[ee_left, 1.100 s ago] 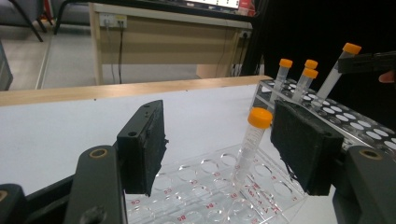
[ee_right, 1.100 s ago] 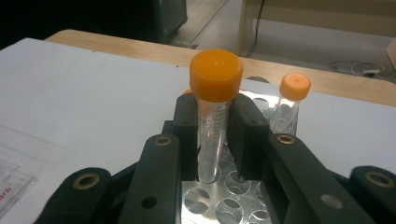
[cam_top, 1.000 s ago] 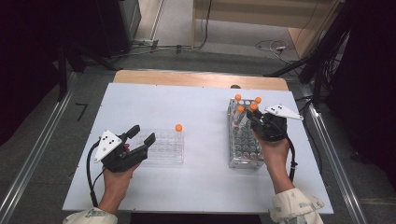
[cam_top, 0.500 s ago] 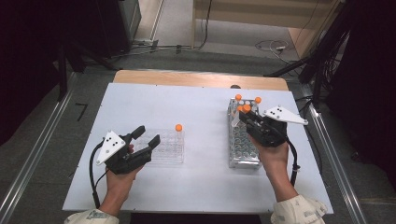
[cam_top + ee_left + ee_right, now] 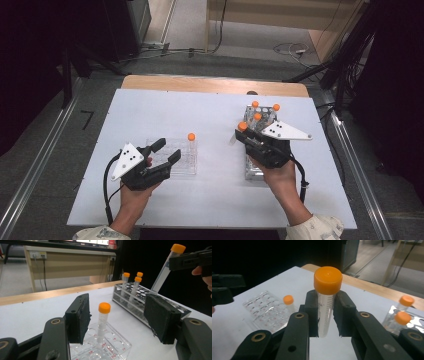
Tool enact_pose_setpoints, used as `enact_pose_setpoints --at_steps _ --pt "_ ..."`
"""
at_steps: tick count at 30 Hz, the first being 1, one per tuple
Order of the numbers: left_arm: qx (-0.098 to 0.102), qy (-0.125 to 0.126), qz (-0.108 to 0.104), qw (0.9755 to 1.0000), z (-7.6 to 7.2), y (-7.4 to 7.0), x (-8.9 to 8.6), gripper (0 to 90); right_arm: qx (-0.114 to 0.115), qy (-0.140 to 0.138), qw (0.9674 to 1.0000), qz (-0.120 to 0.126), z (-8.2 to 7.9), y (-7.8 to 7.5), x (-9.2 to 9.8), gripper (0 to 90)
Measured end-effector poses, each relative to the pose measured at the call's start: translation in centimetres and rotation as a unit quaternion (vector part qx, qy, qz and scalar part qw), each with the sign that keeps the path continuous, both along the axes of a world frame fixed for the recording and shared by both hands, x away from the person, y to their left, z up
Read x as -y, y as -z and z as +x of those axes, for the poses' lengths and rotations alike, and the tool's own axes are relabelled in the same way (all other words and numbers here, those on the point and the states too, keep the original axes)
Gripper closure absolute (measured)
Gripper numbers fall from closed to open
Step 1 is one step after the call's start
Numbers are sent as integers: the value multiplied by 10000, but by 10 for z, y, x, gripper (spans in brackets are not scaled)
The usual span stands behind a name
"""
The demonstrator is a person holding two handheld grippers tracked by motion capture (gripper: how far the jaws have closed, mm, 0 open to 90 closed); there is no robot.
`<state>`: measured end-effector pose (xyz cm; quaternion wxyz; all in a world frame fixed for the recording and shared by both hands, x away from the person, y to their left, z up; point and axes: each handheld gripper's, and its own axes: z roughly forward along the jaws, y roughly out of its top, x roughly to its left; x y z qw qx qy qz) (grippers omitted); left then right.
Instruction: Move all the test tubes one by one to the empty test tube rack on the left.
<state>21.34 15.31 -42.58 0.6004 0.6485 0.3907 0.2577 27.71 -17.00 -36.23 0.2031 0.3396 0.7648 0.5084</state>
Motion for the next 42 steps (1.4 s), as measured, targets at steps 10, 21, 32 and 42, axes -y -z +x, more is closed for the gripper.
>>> enact_pose_setpoints --at_steps 10,21,32,42 --pt "3 289 222 9993 -2 3 20 414 -146 -570 9982 -92 -14 7 -26 721" --pt "-9 517 539 9972 0 8 40 496 -242 -1044 9941 -143 -29 11 -48 721" --pt "76 848 780 9933 -2 8 55 575 -304 -1202 9921 -205 -32 16 -57 722" --pt "96 938 851 9919 -3 8 58 656 -382 -1312 9903 -260 -34 20 -63 721"
